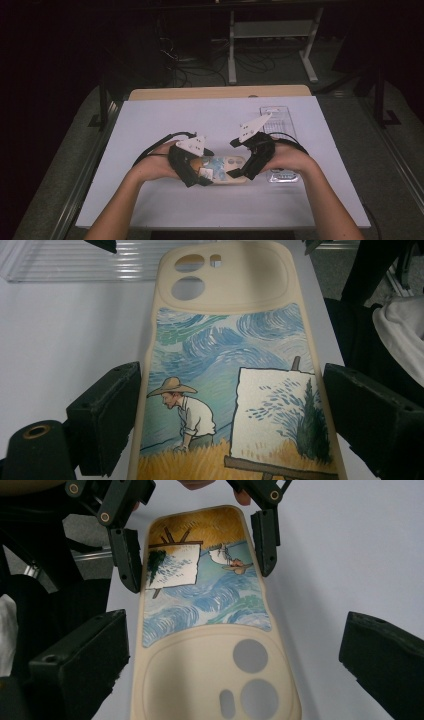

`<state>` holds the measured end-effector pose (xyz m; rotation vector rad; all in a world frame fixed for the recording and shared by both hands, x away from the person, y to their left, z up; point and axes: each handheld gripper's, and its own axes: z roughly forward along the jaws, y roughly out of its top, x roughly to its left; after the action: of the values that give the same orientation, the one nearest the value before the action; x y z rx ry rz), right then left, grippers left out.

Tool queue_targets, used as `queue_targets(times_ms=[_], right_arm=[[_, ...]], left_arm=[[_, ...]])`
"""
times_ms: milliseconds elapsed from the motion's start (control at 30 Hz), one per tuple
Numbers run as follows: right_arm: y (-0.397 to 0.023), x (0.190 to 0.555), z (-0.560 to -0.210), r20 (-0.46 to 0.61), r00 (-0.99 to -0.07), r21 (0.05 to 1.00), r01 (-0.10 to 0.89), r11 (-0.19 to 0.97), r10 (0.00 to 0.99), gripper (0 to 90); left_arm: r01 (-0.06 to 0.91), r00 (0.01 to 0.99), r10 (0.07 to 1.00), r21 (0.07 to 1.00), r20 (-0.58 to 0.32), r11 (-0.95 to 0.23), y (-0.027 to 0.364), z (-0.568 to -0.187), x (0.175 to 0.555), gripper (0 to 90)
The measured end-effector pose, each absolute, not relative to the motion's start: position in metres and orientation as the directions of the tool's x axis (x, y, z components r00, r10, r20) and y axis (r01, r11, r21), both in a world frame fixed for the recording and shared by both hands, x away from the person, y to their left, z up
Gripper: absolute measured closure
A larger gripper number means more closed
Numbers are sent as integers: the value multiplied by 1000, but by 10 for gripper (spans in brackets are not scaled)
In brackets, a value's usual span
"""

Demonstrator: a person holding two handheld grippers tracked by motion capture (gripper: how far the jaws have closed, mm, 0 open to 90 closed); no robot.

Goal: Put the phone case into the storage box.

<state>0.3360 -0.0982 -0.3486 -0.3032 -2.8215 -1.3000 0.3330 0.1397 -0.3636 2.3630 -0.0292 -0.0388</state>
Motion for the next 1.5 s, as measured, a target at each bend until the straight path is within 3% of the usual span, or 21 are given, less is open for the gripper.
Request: queue_targets(times_ms=[600, 667, 1500], right_arm=[[-80, 332, -358, 89, -992, 701, 129, 701, 93, 37], [-78, 334, -360, 59, -996, 716, 86, 693, 63, 44], [-62, 330, -375, 52, -998, 644, 66, 762, 42, 61]], left_arm=[[-24, 999, -49, 701, -15, -713, 137, -364, 330, 110], [-24, 999, -48, 701, -15, -713, 137, -363, 330, 110], [-45, 998, -57, 694, 6, -719, 135, -363, 329, 110]])
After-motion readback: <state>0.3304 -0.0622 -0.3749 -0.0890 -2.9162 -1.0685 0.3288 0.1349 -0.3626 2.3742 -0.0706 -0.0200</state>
